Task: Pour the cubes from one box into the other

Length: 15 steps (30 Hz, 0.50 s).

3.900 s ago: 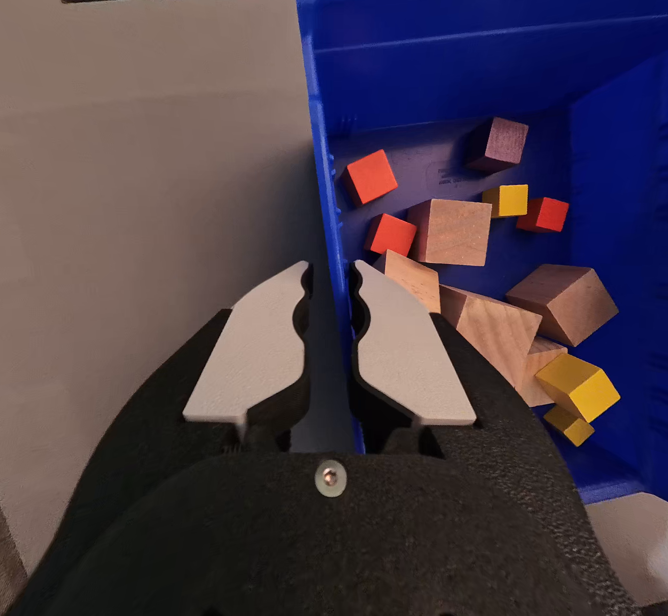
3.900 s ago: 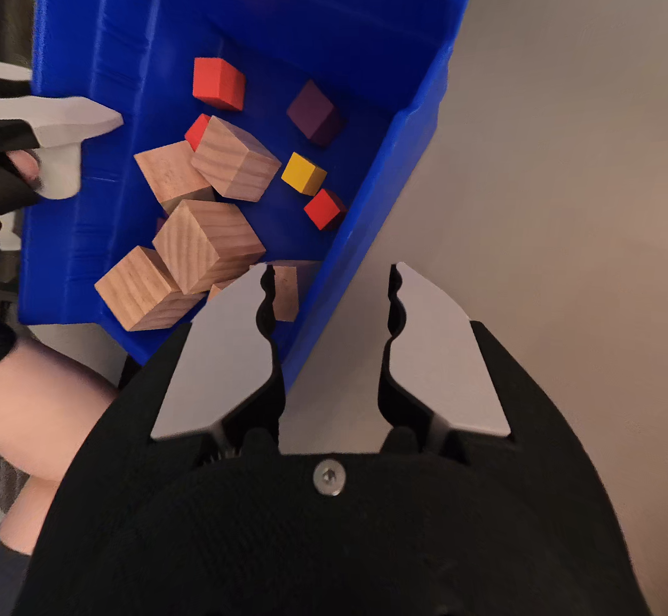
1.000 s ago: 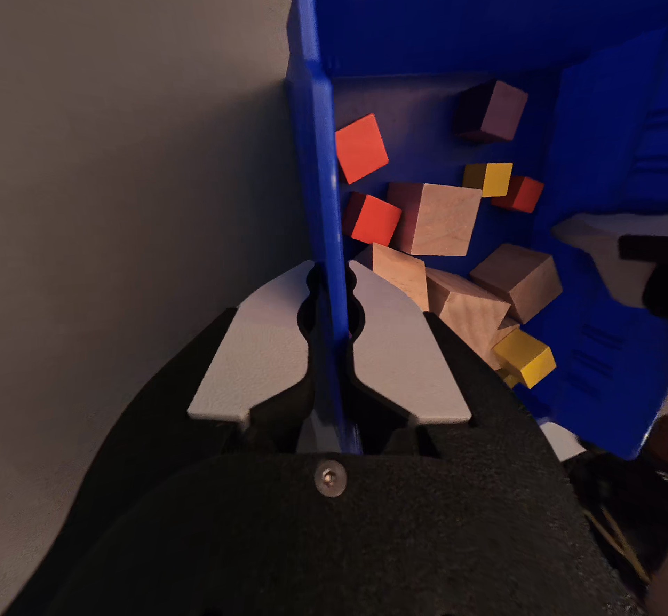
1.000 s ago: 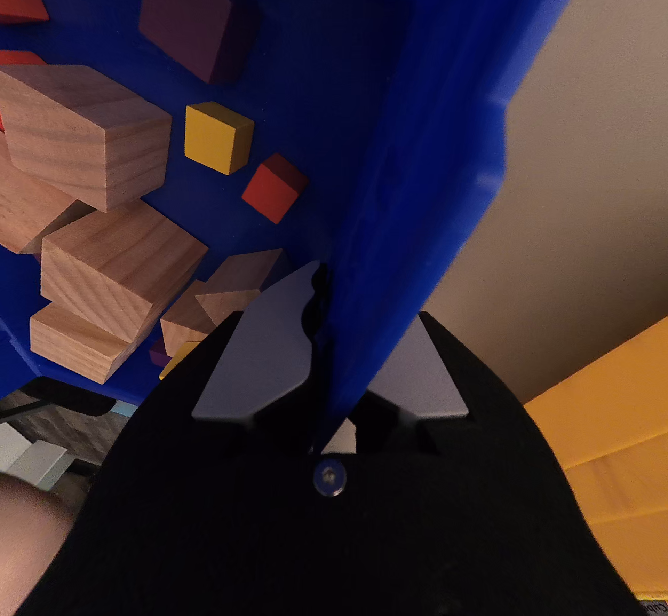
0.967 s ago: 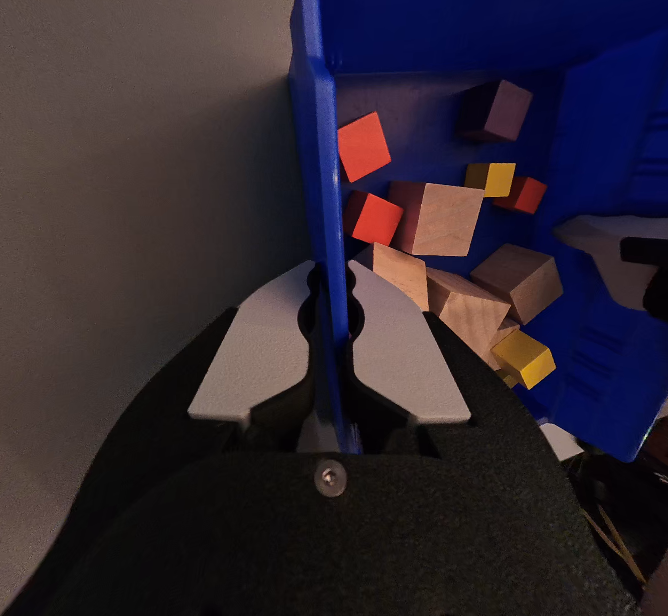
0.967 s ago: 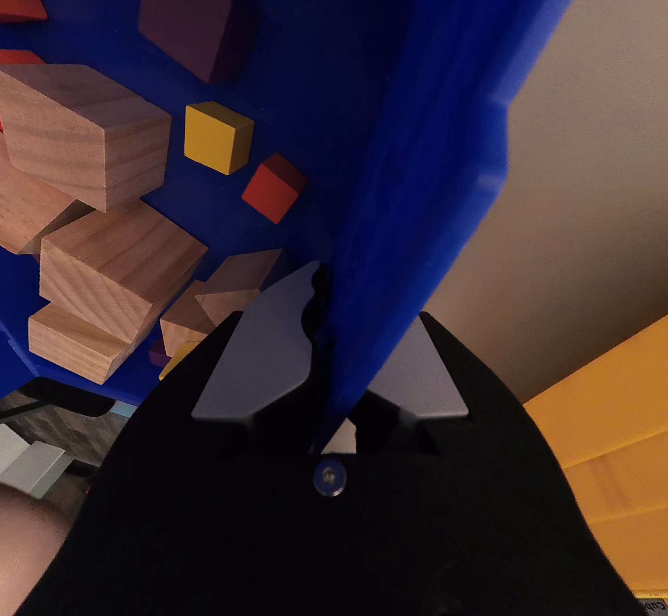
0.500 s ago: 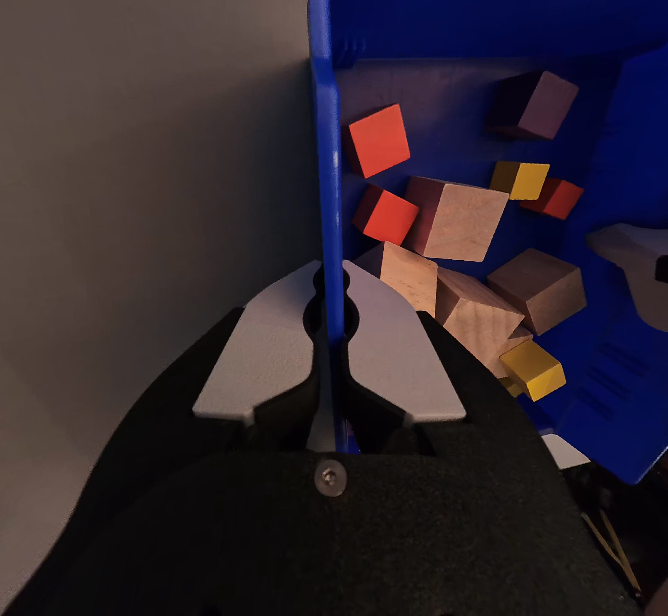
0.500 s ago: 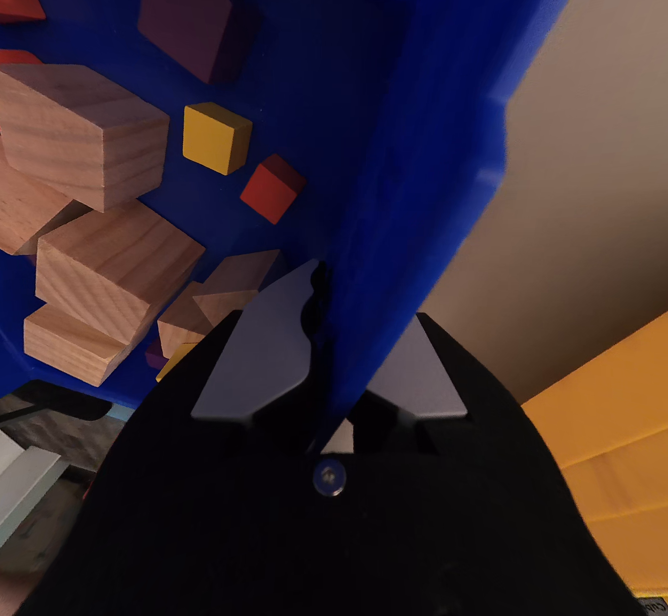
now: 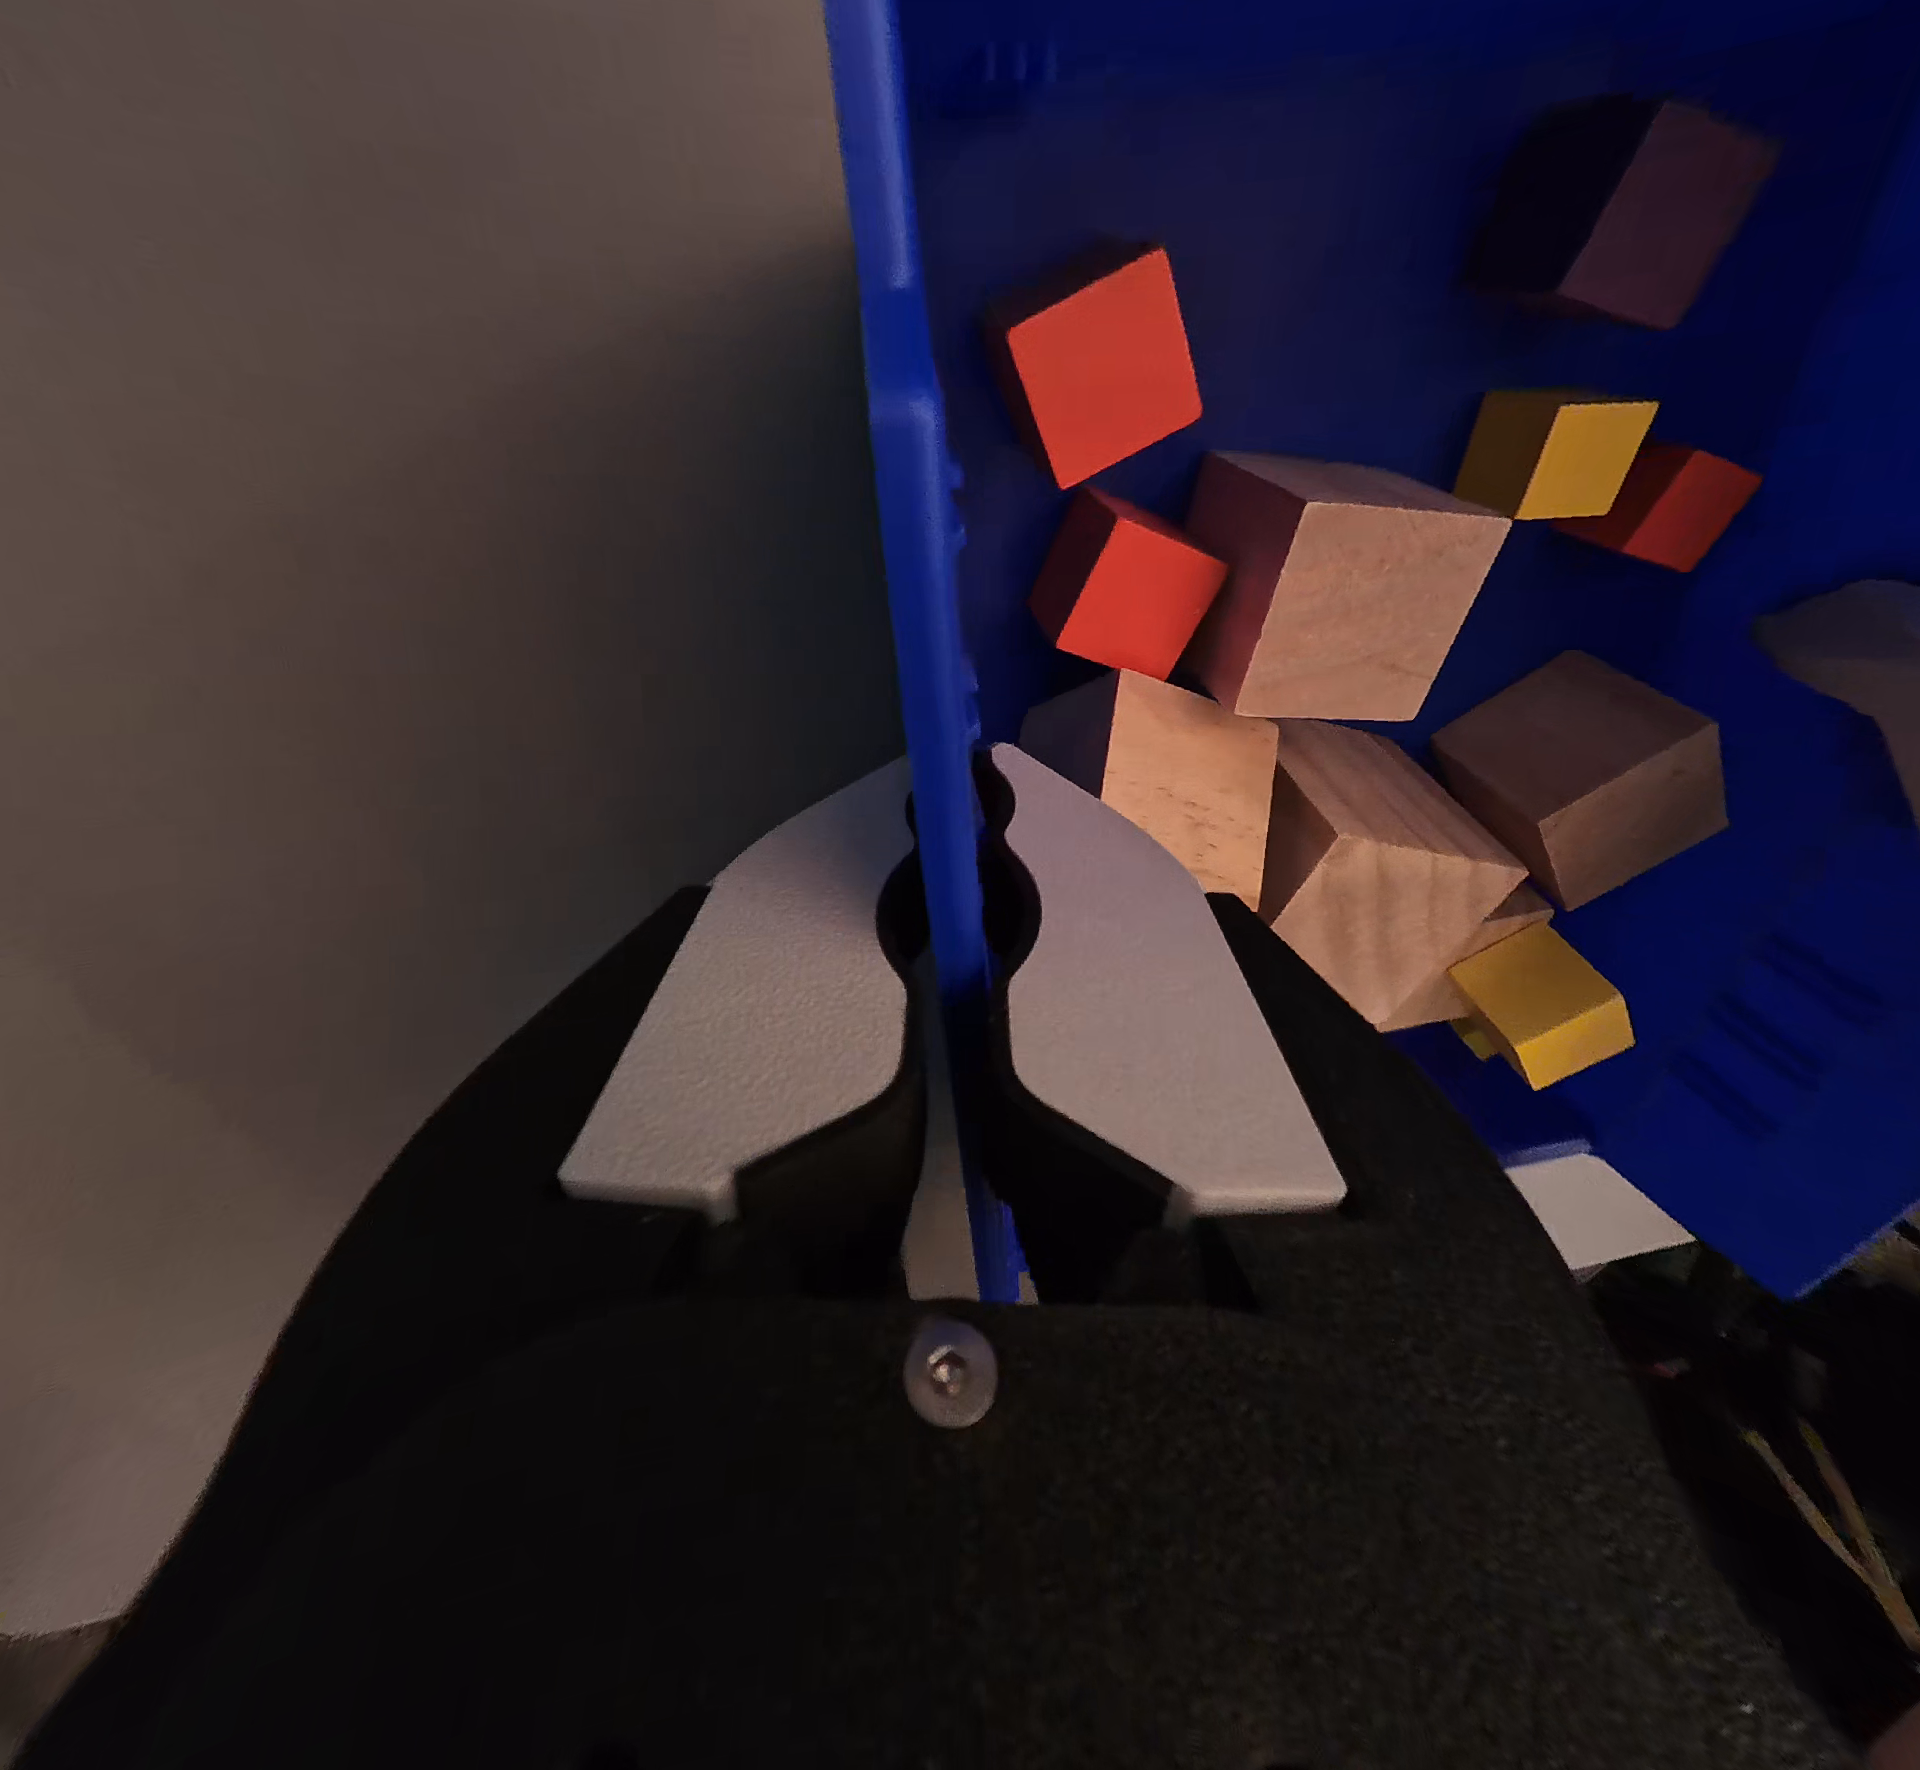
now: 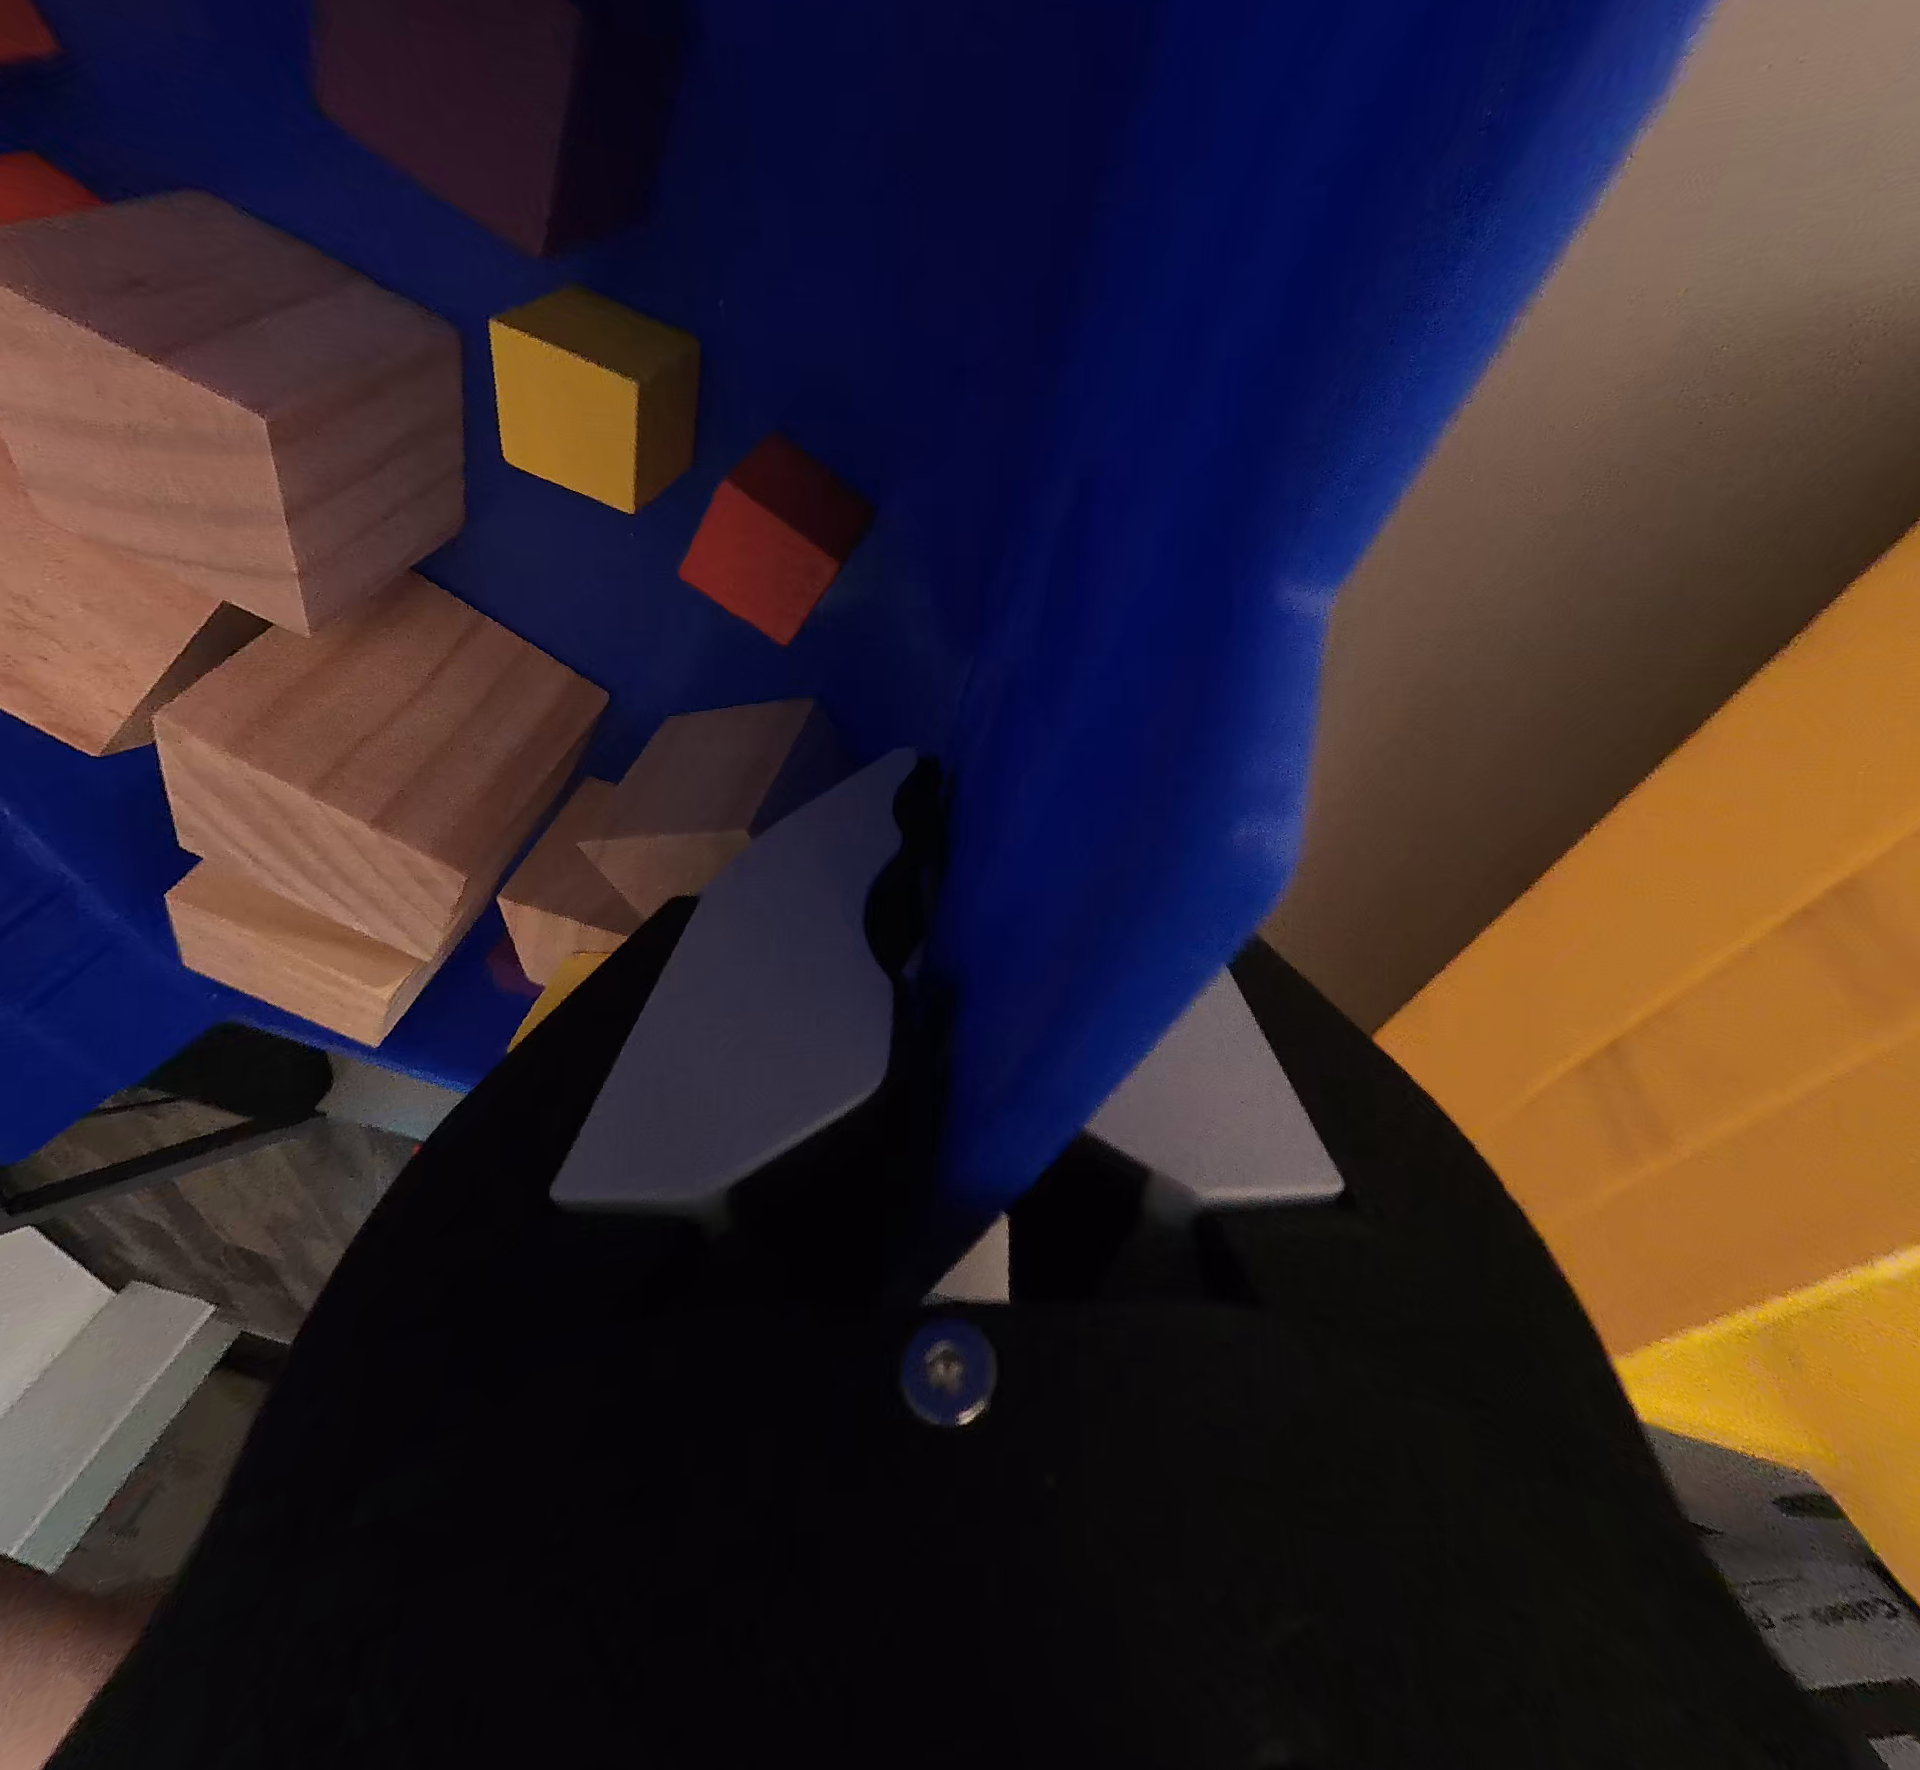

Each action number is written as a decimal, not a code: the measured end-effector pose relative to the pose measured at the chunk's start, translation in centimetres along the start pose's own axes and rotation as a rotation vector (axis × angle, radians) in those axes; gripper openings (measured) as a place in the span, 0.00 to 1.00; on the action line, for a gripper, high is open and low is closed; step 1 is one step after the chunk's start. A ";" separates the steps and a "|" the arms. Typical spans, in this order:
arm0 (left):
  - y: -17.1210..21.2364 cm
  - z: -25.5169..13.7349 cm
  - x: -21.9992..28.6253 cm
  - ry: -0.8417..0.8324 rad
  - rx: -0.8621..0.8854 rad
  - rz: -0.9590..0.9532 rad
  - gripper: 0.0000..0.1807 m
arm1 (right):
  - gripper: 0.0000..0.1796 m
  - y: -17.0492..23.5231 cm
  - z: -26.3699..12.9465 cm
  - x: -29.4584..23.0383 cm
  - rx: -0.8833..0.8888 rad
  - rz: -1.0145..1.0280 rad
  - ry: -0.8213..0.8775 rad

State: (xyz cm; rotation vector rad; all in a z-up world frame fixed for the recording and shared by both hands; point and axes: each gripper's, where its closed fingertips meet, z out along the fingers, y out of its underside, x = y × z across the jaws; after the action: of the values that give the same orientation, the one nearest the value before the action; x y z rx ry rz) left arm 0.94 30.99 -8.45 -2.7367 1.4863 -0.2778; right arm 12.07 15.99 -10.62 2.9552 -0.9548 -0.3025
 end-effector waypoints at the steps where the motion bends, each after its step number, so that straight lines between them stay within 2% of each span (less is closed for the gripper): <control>1: 0.1 -0.6 0.3 -0.009 0.004 0.006 0.02 | 0.02 0.2 -0.5 0.1 0.005 0.007 -0.008; 8: -0.6 -4.4 3.1 -0.051 0.039 0.066 0.03 | 0.02 1.6 -3.8 1.2 0.044 0.027 -0.056; 9: -0.8 -4.9 3.6 -0.050 0.044 0.072 0.03 | 0.05 1.7 -4.6 1.5 0.052 0.031 -0.055; 10: -1.1 -5.6 4.3 -0.050 0.048 0.080 0.03 | 0.03 1.8 -5.4 1.9 0.059 0.033 -0.053; 15: -3.3 -9.6 8.7 -0.056 0.085 0.134 0.03 | 0.02 2.5 -10.5 4.8 0.108 0.068 -0.050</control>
State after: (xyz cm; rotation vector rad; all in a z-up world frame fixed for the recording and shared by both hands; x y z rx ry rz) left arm 6.74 26.25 2.60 -2.5438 1.5955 -0.2523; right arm 16.45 10.74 -0.97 3.0162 -1.1088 -0.3351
